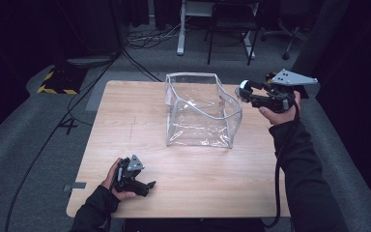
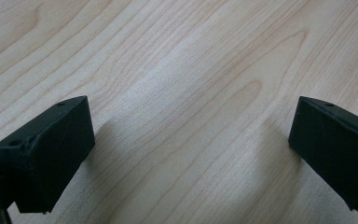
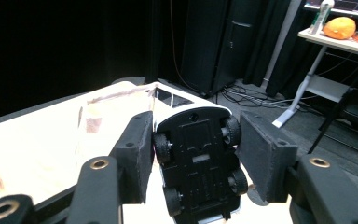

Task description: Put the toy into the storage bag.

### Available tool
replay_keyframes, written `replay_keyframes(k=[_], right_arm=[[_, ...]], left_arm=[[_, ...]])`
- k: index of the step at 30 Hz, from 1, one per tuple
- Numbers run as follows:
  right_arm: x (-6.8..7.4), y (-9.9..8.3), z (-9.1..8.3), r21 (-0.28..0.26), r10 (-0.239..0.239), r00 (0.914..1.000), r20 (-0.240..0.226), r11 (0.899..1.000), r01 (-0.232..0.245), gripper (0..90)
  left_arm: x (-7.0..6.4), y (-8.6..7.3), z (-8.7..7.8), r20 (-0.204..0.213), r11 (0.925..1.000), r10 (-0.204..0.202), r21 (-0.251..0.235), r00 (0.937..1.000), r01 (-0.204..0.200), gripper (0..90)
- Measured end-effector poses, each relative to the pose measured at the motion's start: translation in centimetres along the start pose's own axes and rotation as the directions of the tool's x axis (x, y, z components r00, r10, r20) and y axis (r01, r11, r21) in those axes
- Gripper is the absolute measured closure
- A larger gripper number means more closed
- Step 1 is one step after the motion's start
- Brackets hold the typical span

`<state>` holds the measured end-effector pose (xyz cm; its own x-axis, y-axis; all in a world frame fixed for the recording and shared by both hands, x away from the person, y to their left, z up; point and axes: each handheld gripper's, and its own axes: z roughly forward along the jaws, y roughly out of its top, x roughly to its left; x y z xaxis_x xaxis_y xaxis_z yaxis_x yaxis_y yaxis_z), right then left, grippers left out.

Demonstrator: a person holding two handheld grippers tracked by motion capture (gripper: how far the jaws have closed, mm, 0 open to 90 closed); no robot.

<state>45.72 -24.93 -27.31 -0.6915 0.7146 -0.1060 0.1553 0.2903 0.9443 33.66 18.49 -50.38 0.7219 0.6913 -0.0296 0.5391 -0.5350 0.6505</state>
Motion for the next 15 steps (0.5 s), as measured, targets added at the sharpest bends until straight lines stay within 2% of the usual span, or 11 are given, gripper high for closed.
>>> replay_keyframes(k=[15], right_arm=[[1.6, 0.4, 3.4, 0.027, 0.002, 0.9998, -0.021, 1.0, -0.002, 47.1]], left_arm=[[0.0, 0.0, 0.0, 0.001, 1.0, 0.004, 0.003, 1.0, -0.004, 0.5]])
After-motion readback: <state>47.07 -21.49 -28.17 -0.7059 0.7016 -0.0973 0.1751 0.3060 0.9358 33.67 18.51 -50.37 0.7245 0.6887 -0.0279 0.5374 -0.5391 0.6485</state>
